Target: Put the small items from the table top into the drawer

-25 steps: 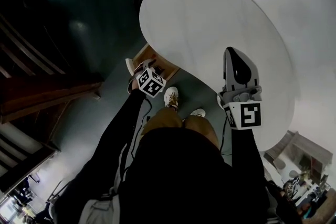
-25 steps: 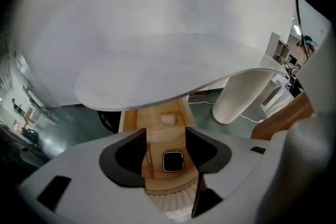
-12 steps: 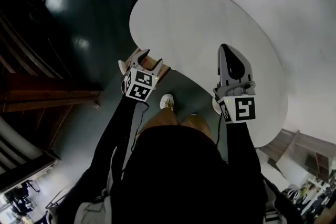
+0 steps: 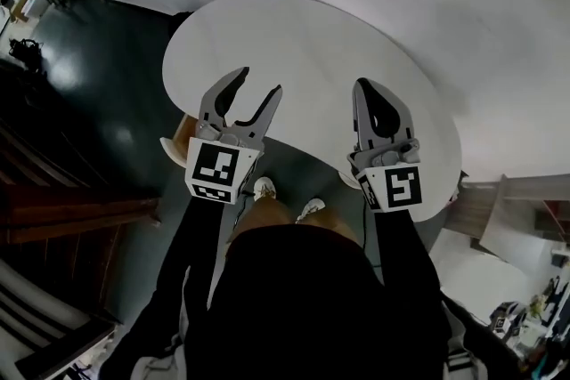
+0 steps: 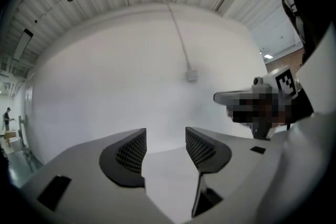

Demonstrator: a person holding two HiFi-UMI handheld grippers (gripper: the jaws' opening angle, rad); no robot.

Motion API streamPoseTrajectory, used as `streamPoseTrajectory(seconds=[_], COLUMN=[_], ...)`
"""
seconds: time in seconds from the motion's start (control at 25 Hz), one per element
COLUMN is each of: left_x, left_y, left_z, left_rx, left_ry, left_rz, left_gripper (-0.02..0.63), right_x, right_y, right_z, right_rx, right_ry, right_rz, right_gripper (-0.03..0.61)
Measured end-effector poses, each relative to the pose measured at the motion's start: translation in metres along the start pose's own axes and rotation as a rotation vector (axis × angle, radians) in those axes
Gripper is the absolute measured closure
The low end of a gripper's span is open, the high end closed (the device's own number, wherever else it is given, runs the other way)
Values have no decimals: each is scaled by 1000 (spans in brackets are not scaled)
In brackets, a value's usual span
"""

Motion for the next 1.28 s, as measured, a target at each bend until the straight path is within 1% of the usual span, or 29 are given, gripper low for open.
streamPoseTrajectory(seconds=[0.12, 0.28, 0.4, 0.52, 0.68, 0.76, 0.8, 0.84, 0.96, 1.04, 1.16, 1.28], left_x=[-38, -90, -122, -146, -168, -175, -177, -178, -175, -174, -173, -171], left_y=[-29, -54, -63, -70, -71, -71, -71, -72, -72, -71, -68, -67], left_z=[-20, -45, -59, -69, -81, -82, -82, -82, -79, -79, -80, -82], left_rx=[-89, -164, -184, -189, -189, -193, -196, -202, -219, -220, -220, -213], left_ry=[69, 177, 231, 275, 317, 328, 328, 320, 258, 240, 243, 234], left_rz=[9, 15, 33, 43, 18, 12, 11, 10, -1, -7, -22, -16], left_gripper=[368, 368, 368, 368, 368, 370, 380, 412, 591, 598, 598, 599], right_x=[-25, -53, -71, -87, -107, -111, -112, -112, -112, -113, -111, -111], right_y=[-6, -16, -20, -23, -24, -23, -23, -23, -22, -22, -22, -22], right_z=[28, 63, 88, 108, 129, 135, 136, 137, 140, 140, 139, 137], right_rx=[1, 3, 14, 20, 2, 17, 25, 28, 37, 39, 40, 33], right_ry=[55, 122, 164, 204, 246, 254, 255, 254, 255, 254, 249, 237], right_rz=[20, 53, 71, 77, 83, 81, 81, 82, 86, 87, 91, 92], right_gripper=[552, 552, 552, 552, 552, 552, 552, 552, 552, 552, 552, 552])
Point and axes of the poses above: the fingertips, and each gripper's own axes: z backward along the fingers, x to its left, y out of its underside, the point moved 5 cm from there along z, backward along the fingers, and after that the axes turned 8 degrees about -x, right-handed, at the moved point
